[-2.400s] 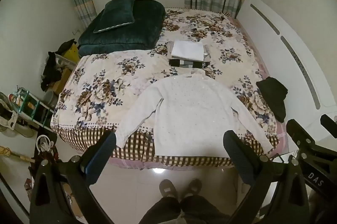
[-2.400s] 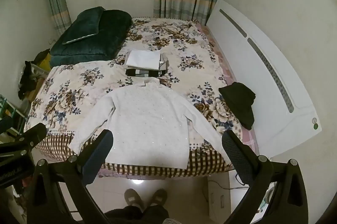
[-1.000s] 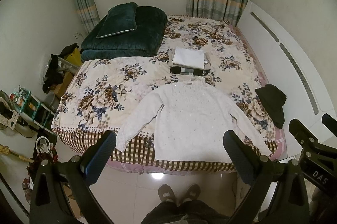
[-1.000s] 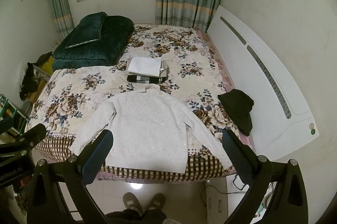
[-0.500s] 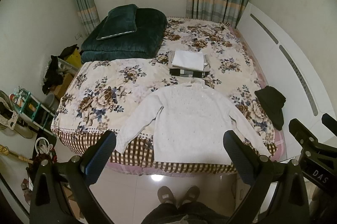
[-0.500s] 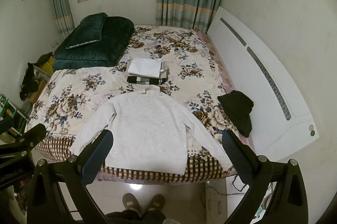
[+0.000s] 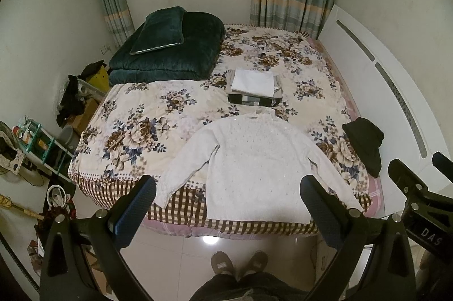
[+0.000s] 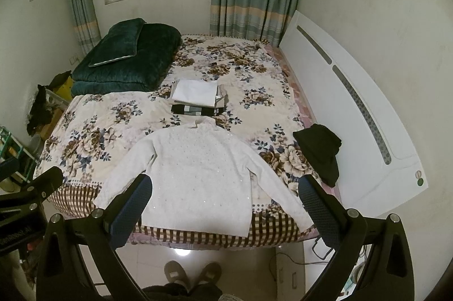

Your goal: Fold small clothes

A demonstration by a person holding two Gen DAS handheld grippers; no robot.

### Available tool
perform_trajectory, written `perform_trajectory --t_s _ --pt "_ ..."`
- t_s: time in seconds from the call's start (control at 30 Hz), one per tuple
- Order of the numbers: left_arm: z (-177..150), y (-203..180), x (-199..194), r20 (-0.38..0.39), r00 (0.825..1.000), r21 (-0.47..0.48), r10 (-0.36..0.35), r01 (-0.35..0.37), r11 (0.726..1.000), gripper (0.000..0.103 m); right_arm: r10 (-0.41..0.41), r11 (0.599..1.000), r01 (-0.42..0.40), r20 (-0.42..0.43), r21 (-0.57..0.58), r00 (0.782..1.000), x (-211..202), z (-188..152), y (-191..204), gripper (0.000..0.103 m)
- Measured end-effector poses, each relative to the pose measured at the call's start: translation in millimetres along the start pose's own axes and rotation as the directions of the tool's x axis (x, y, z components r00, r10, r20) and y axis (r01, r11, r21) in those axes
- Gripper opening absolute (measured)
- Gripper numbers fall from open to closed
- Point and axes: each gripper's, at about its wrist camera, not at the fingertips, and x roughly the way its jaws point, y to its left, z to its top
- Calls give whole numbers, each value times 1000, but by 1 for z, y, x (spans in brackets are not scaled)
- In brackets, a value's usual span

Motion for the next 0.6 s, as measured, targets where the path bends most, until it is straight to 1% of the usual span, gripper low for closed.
perform_trajectory --t_s 0.07,0.33,0.47,0.6 --pt "5 -3 1 0 1000 -5 -3 3 1000 103 1 1000 -1 1 0 1000 -1 3 1 103" --pt "5 -2 2 6 1000 0 0 0 1000 103 4 1000 -4 5 -3 1000 -2 21 5 103" --pt "9 -3 4 5 1000 1 -3 3 1000 103 2 1000 -2 7 -4 1000 -1 17 7 103" --pt "6 -1 3 5 1000 0 -1 1 1000 103 2 1000 -2 8 -3 1000 -2 16 7 103"
